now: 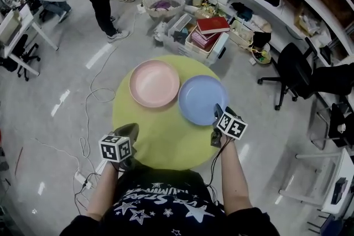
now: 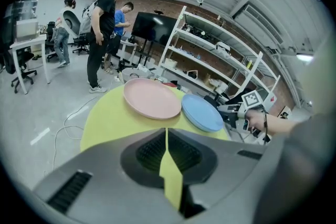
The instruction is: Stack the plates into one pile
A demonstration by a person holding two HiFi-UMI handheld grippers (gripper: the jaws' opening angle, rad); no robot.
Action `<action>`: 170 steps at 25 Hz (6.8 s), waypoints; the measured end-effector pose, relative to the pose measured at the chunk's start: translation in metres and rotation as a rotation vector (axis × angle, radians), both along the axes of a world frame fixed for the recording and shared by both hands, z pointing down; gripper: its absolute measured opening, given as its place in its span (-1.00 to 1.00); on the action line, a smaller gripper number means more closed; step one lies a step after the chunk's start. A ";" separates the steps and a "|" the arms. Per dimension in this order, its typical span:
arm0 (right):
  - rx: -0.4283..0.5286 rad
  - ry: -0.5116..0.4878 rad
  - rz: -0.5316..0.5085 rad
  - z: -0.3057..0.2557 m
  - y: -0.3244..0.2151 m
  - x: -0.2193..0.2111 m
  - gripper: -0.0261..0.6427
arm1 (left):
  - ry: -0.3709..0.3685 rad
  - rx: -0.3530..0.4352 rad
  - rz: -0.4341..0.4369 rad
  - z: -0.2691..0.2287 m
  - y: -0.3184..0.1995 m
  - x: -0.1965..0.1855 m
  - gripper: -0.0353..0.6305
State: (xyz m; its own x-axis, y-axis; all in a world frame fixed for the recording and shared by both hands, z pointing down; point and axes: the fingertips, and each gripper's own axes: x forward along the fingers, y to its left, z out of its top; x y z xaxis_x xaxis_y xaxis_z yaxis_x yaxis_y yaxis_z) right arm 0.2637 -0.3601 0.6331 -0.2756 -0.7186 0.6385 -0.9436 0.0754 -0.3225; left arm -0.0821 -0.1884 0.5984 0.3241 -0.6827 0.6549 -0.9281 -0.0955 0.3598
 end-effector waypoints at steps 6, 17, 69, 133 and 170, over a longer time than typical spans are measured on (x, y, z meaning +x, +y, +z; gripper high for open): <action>0.027 0.036 0.019 -0.011 0.014 -0.027 -0.21 | 0.025 -0.016 0.028 0.011 -0.005 -0.028 -0.82; 0.048 -0.009 0.038 -0.027 0.037 -0.102 -0.23 | 0.047 -0.012 0.149 0.014 -0.024 -0.074 -0.82; -0.243 -0.346 0.284 0.066 0.036 -0.260 -0.67 | 0.078 -0.072 0.265 0.047 -0.049 -0.176 -0.82; -0.098 -0.431 0.455 0.019 0.056 0.024 -0.81 | 0.006 0.016 0.262 0.004 -0.033 0.037 -0.82; 0.167 0.118 0.074 -0.022 0.062 0.009 -0.37 | 0.034 0.030 0.128 0.007 0.009 0.044 -0.82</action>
